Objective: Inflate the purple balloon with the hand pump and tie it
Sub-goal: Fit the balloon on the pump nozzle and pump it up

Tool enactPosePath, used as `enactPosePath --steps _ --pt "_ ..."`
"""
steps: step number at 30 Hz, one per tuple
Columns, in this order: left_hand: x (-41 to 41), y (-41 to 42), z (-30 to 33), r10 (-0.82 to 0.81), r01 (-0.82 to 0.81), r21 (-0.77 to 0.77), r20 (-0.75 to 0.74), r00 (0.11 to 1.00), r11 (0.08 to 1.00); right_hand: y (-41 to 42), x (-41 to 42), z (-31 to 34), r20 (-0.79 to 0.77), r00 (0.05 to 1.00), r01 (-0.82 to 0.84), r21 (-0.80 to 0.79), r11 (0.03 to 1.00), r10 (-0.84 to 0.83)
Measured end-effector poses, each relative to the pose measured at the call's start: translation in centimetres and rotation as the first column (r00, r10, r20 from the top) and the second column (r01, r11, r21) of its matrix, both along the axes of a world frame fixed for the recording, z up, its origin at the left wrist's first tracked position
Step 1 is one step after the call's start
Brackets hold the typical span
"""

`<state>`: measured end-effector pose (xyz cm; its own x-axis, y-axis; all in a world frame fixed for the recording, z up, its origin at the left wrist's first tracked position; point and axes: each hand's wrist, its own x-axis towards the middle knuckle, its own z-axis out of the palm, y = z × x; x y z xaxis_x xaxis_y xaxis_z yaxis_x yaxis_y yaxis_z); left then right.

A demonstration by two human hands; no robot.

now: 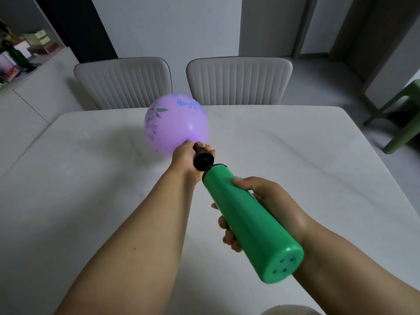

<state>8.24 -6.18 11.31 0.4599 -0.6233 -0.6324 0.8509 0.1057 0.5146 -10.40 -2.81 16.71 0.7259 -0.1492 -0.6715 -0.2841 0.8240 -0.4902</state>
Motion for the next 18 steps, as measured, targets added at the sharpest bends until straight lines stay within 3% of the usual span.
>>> enactPosePath --steps 6,12,18 --pt "-1.3 -0.7 0.2 -0.058 0.058 0.023 0.014 0.998 0.998 -0.8 1.5 -0.4 -0.034 0.998 0.060 -0.034 0.998 -0.061" --pt "0.2 -0.4 0.1 -0.020 0.020 -0.012 0.002 1.000 1.000 -0.2 -0.6 0.1 0.023 1.000 -0.018 0.001 1.000 0.018" --pt "-2.2 -1.3 0.5 -0.090 0.090 0.002 0.041 0.995 0.996 -1.4 1.2 -0.2 -0.022 0.998 0.064 -0.060 0.996 -0.065"
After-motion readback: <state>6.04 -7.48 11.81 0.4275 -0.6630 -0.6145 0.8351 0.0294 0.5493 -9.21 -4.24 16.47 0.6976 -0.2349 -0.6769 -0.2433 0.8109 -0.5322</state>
